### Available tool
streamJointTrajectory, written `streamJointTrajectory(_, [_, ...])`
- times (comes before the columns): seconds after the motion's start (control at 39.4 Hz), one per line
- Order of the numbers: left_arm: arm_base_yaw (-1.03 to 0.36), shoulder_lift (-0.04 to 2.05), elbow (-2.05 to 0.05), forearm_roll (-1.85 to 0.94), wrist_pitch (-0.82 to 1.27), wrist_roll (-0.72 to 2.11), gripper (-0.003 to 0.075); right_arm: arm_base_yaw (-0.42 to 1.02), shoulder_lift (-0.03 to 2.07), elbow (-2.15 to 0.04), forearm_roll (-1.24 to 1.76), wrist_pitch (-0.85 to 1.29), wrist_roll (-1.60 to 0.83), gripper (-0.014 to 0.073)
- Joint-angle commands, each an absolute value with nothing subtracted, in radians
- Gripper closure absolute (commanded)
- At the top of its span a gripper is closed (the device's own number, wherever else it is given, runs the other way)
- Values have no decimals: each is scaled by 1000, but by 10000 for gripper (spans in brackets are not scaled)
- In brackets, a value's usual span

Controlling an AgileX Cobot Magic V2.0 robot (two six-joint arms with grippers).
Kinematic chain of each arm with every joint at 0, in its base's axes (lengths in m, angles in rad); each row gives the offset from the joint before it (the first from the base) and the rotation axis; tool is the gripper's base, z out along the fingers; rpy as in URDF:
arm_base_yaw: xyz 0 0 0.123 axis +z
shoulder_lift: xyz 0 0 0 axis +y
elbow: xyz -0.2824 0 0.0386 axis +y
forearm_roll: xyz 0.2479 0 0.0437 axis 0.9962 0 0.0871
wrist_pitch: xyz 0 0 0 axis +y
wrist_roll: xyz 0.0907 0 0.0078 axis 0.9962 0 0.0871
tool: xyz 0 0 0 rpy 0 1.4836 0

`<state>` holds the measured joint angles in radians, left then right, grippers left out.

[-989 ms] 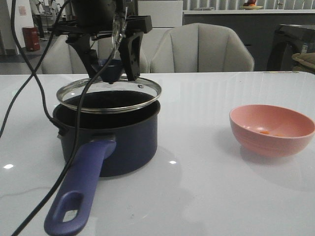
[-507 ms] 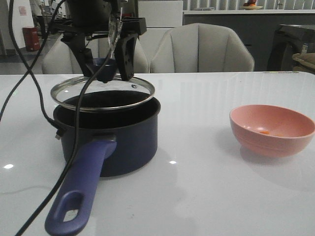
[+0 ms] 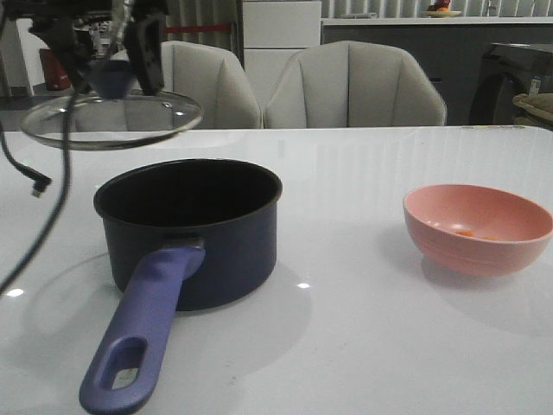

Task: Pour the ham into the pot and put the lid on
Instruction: 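Grip the knob and lift the glass lid off the saucepan, then move the lid beside the saucepan and set it on the table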

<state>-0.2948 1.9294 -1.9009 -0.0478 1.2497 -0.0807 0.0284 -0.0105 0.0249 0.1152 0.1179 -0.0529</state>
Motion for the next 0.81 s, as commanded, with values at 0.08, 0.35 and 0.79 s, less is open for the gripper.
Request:
streamJointTrajectory(0.08, [-198,1796,-1854,-73,1259,-65,503,29,-29,36,106,43,-52,435])
streamJointTrajectory(0.35, [-38,1717,-1624,-93,1141,-5,503,29,-29,36,106,43,-52,435])
streamJointTrajectory(0.79, [6,1717,-1317,-129,862,20,503,29,-29,36,106,43,-52,435])
